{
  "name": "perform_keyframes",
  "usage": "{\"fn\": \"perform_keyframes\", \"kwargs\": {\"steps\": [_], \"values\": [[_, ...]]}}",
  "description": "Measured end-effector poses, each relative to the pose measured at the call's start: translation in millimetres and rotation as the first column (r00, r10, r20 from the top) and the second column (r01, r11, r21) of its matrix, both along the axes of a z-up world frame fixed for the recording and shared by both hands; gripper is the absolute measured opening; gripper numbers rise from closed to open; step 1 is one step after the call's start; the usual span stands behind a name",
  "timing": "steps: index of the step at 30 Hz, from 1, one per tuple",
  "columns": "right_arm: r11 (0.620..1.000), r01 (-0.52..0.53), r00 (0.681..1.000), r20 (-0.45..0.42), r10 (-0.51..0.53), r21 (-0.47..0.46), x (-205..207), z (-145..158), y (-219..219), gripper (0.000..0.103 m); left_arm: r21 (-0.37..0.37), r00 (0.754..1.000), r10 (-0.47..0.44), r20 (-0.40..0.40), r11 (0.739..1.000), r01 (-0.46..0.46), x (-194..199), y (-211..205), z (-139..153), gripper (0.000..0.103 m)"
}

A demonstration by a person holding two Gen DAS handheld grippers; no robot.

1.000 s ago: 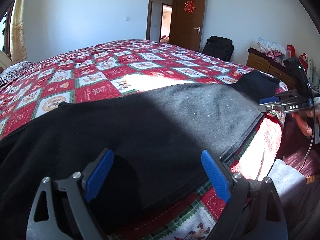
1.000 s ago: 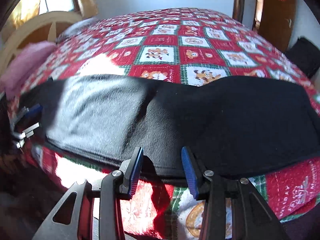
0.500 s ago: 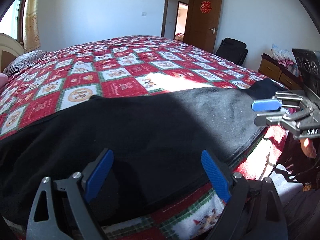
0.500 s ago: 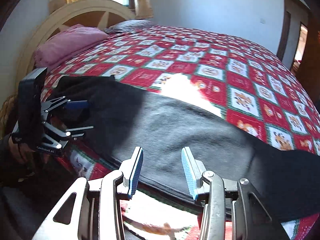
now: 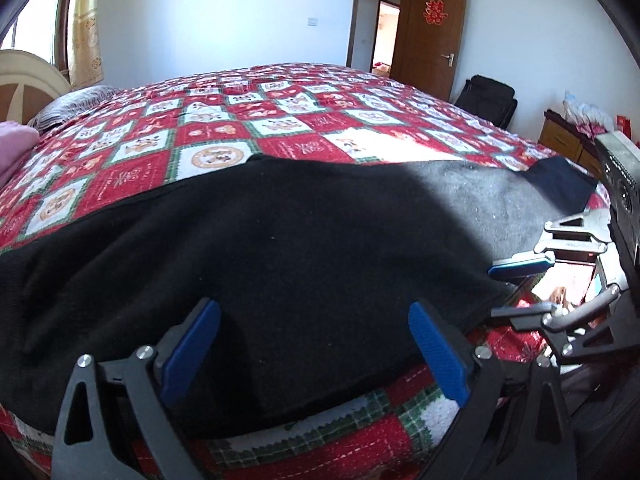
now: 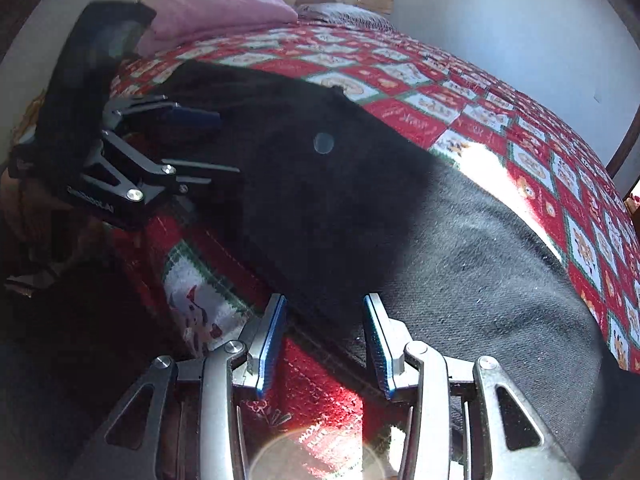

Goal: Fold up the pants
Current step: 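Release the pants and smooth them flat with both open grippers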

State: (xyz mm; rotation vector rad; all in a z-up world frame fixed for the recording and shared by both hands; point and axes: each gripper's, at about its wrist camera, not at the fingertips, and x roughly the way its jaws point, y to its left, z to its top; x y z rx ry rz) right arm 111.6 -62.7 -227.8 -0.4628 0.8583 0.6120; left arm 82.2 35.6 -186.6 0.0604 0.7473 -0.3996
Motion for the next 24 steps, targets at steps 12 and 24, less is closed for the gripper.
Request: {"fn": "perform_keyframes", "kwargs": {"steps": [12,24], "values": [[0.989,0.05,0.997,0.044,-0.057,0.142,-1,37,-39,0.04,0.042,1.0,0.018,0.019,0.999,-0.019,0,-2,14,0.1],[0.933,0.334,0.942,-0.092,-0.324,0.136,41,13,-100,0.041,0.096,0.998,0.055,-0.018,0.994,-0.053,5,0,-2,0.103]]}}
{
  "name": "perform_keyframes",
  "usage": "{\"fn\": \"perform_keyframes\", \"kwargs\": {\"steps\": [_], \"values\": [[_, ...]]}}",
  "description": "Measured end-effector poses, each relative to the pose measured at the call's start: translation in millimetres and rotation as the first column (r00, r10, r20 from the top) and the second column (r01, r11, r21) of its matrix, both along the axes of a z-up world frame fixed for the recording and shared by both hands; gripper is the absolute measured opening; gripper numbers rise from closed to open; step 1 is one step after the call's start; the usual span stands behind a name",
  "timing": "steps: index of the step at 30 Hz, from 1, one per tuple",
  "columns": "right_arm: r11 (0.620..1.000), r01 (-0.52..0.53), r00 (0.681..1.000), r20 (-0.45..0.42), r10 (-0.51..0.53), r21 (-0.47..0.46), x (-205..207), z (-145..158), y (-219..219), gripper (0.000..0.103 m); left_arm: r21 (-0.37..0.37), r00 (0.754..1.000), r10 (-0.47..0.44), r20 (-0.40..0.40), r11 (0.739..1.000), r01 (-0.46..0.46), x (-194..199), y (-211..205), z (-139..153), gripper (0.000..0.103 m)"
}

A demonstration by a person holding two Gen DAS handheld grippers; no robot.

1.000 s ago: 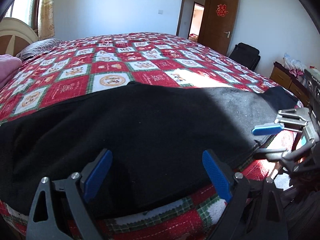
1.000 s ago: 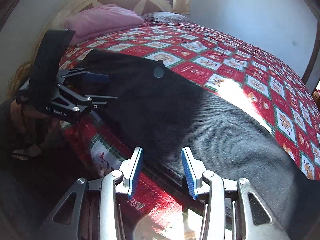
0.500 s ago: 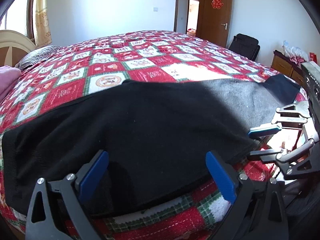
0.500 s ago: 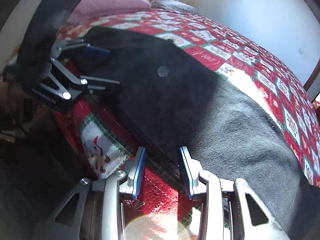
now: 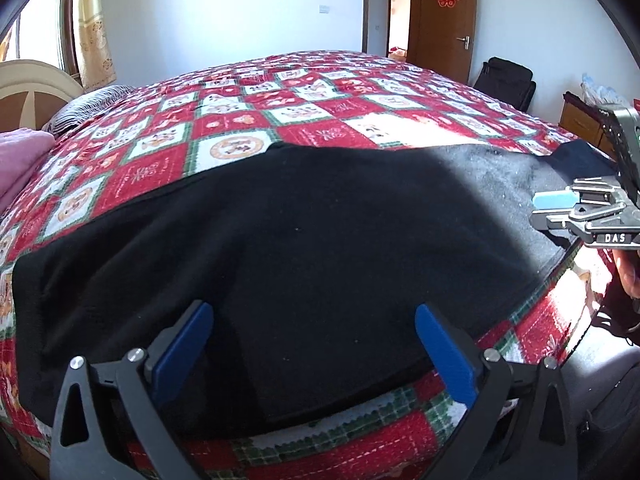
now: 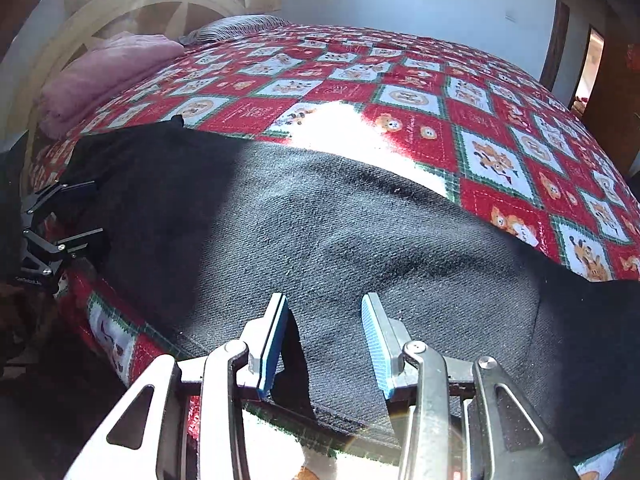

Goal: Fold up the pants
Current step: 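Release the pants and smooth them flat with both open grippers, then grasp the leg end of the black pants with the right gripper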

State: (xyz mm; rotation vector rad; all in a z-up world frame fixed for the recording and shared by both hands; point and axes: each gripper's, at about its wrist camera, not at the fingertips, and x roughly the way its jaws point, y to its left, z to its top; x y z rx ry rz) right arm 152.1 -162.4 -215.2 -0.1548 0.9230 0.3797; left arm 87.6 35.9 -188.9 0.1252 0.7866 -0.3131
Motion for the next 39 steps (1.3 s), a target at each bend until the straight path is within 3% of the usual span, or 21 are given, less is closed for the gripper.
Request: {"fn": "perform_keyframes", "kwargs": {"steps": [4,7,11,15,17,19,24,26,29,33,37,39], "values": [[0.998,0.013,1.0,-0.022,-0.012,0.055,-2,8,-11,0.041,0.013,1.0,0.006,-0.008,1.0,-0.006,0,-1,1,0.103],[0.997,0.047,0.999,0.004,-0.047,0.064,-1,20,-23,0.053,0.007,1.0,0.008,-0.017,1.0,-0.008,1,0,3,0.103],[0.989,0.128,0.991,0.03,-0.131,0.074,1,33,-58,0.055,0.01,1.0,0.011,-0.017,1.0,-0.011,1,0,3,0.103],[0.962,0.272,0.962,-0.022,-0.272,0.018,12,16,-100,0.055,0.046,1.0,0.006,-0.013,0.999,-0.005,0,-3,-1,0.103],[0.962,0.272,0.962,-0.05,-0.27,0.033,15,6,-111,0.055,0.043,1.0,0.01,-0.014,0.999,-0.01,0,-3,1,0.103],[0.958,0.27,0.963,-0.036,-0.268,0.097,11,13,-119,0.055,0.043,1.0,0.012,0.001,0.999,-0.012,-1,-4,7,0.103],[0.943,0.297,0.949,0.063,-0.309,0.148,-2,47,-147,0.055,0.003,0.998,0.013,0.064,1.0,-0.013,-3,-3,25,0.103],[0.923,0.334,0.929,0.097,-0.356,0.192,-9,64,-175,0.055,0.016,0.997,0.017,0.069,1.0,-0.018,-2,-3,25,0.103],[0.863,0.432,0.873,0.118,-0.472,0.261,-20,88,-235,0.055,0.003,0.998,0.047,0.053,0.999,-0.047,4,7,19,0.103],[0.742,0.595,0.768,0.053,-0.638,0.309,-37,91,-320,0.055,-0.019,0.996,0.089,0.026,0.996,-0.088,9,17,9,0.103],[0.693,0.659,0.733,-0.04,-0.679,0.292,-40,69,-363,0.055,-0.016,0.995,0.093,0.031,0.996,-0.092,7,18,5,0.103],[0.691,0.654,0.74,-0.071,-0.668,0.308,-40,58,-372,0.055,-0.016,0.995,0.096,0.034,0.995,-0.095,7,18,3,0.103]]}}
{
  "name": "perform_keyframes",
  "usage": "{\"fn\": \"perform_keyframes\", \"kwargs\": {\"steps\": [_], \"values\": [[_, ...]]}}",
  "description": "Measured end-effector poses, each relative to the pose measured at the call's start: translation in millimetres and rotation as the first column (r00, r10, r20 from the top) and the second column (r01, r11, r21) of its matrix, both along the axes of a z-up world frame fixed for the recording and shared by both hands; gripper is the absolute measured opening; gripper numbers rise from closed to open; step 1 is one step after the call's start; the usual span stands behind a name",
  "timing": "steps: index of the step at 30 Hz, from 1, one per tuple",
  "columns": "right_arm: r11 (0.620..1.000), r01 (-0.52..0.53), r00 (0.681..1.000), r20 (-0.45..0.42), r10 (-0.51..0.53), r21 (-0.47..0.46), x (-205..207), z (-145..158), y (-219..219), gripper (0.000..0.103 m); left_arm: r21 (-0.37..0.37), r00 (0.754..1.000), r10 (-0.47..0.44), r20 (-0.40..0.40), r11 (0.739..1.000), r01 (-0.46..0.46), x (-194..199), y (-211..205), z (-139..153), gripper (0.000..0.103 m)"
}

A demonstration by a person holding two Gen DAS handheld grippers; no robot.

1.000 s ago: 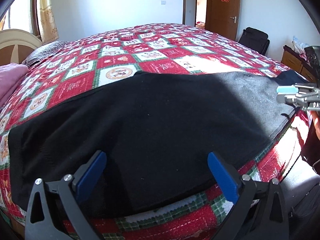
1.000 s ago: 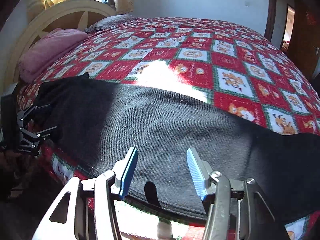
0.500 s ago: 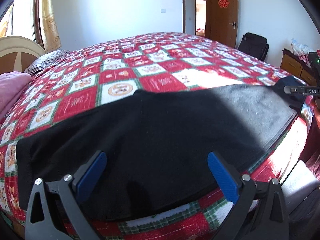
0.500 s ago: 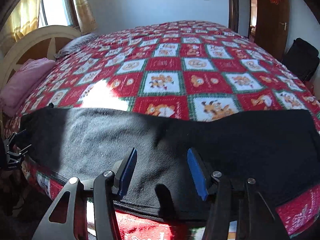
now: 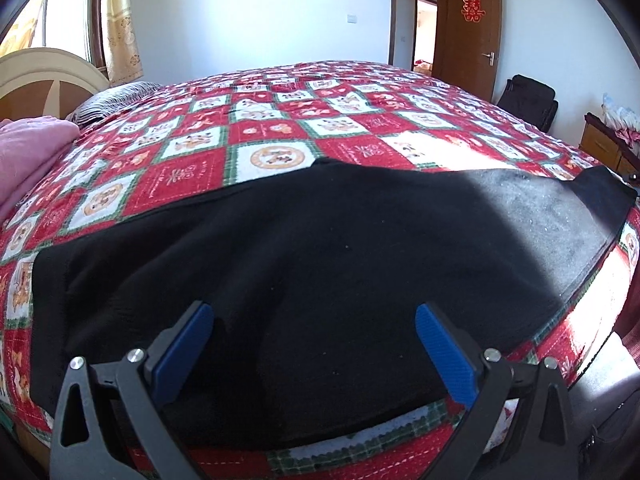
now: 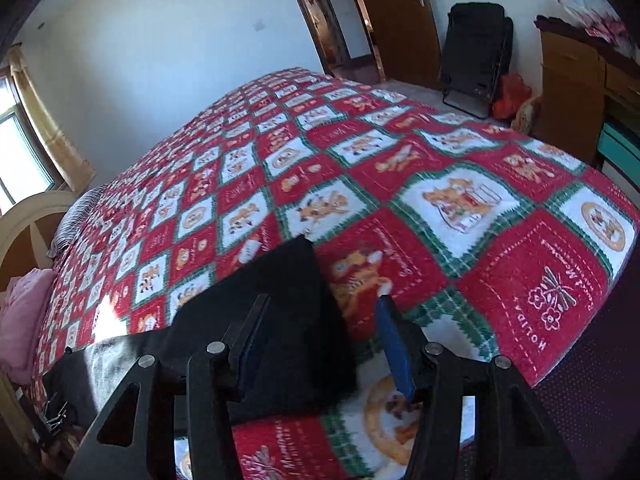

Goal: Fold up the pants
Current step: 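Grasp the leg end of the black pants with the right gripper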

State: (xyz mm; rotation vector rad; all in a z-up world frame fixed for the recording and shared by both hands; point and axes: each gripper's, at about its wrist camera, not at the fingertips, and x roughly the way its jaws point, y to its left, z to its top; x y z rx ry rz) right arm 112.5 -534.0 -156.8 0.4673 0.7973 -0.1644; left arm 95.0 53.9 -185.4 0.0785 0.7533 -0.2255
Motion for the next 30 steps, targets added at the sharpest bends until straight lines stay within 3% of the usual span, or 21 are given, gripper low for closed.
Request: {"fn": "perform_keyframes", "kwargs": {"steps": [5,10,14,16,18,25,30], "values": [[0.994,-0.07,0.997,0.048,0.066,0.084,-2,-5,2,0.055,0.0,1.0,0.008,0.017,1.0,-0.008,-1,3,-3,0.103],[0.991,-0.124,0.992,0.023,0.123,0.042,3,-8,14,0.055,-0.011,0.999,0.018,0.028,1.0,-0.018,0,8,-4,0.103],[0.989,-0.135,0.991,0.03,0.134,0.06,16,-12,14,0.054,-0.001,0.999,0.02,0.037,1.0,-0.02,-1,7,-5,0.103],[0.989,-0.136,0.99,0.036,0.134,0.066,19,-12,16,0.046,-0.002,0.999,0.02,0.036,1.0,-0.02,0,7,-5,0.103],[0.984,-0.146,0.989,0.042,0.142,0.103,19,-16,16,0.019,-0.007,0.999,0.021,0.036,1.0,-0.021,0,7,-4,0.103],[0.981,-0.047,0.992,0.123,0.024,0.186,-1,-11,-12,0.012,0.0,0.999,0.033,0.036,0.999,-0.033,2,12,-4,0.103],[0.987,-0.027,0.995,0.101,0.011,0.161,2,-13,-9,0.012,0.005,0.999,0.032,0.033,0.999,-0.032,2,14,-5,0.103]]}}
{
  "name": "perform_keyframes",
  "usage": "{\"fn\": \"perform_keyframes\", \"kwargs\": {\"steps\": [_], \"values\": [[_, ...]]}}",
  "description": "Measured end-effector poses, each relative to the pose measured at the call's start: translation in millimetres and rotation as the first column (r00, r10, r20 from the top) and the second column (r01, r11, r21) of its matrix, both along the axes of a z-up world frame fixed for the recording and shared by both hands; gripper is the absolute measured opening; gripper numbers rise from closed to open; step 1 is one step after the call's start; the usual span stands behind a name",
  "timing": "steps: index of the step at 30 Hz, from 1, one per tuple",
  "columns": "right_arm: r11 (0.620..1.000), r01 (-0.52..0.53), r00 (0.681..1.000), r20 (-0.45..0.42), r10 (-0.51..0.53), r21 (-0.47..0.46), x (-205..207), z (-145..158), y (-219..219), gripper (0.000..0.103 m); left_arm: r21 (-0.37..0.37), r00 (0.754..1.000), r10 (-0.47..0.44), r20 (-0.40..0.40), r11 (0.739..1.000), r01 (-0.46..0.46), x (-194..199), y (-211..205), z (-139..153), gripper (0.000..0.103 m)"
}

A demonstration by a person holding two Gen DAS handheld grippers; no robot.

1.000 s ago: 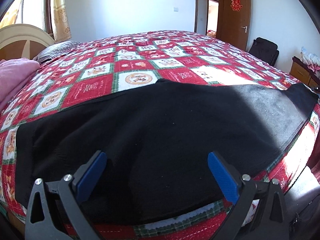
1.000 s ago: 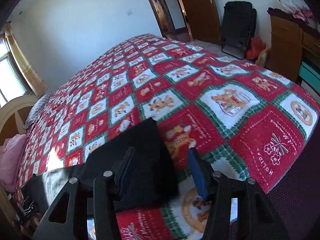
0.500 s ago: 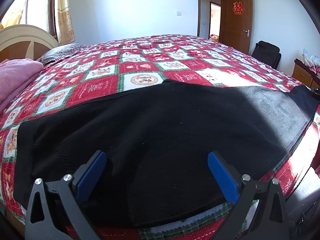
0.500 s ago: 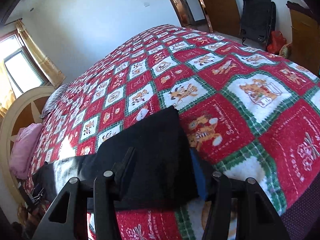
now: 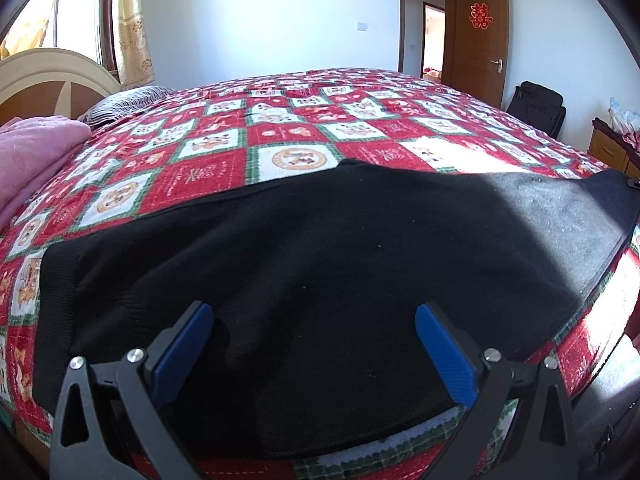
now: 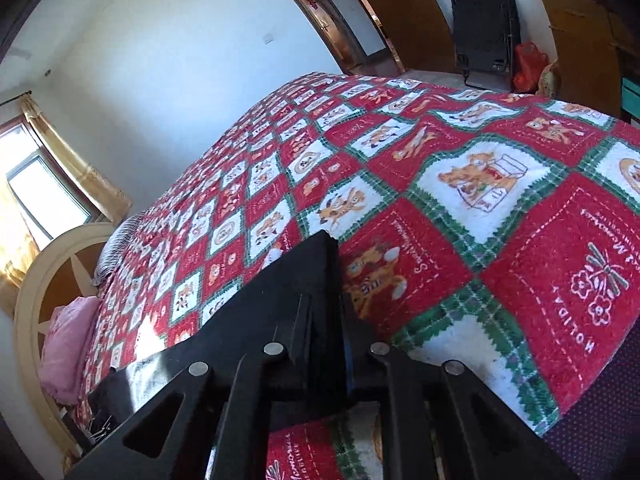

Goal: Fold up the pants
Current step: 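Grasp the leg end of the black pants with the right gripper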

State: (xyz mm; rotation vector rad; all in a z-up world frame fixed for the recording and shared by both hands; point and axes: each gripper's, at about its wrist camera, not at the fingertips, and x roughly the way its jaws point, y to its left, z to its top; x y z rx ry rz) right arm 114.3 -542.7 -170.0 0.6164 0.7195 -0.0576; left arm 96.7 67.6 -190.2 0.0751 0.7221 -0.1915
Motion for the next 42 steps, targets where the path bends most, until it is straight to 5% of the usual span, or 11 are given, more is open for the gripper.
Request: {"fn": "perform_keyframes", "kwargs": {"steps": [16,42], "values": [[0.962,-0.177,0.966,0.15,0.21,-0.21,-3,79,127,0.012,-0.03,1.0,0.009,0.016,1.0,-0.008,0,7,14,0.103],[0.844,-0.488,0.855,0.072,0.513,-0.221,39,50,300,0.012,-0.057,1.0,-0.019,-0.002,0.998,0.019,0,1,11,0.103]]}}
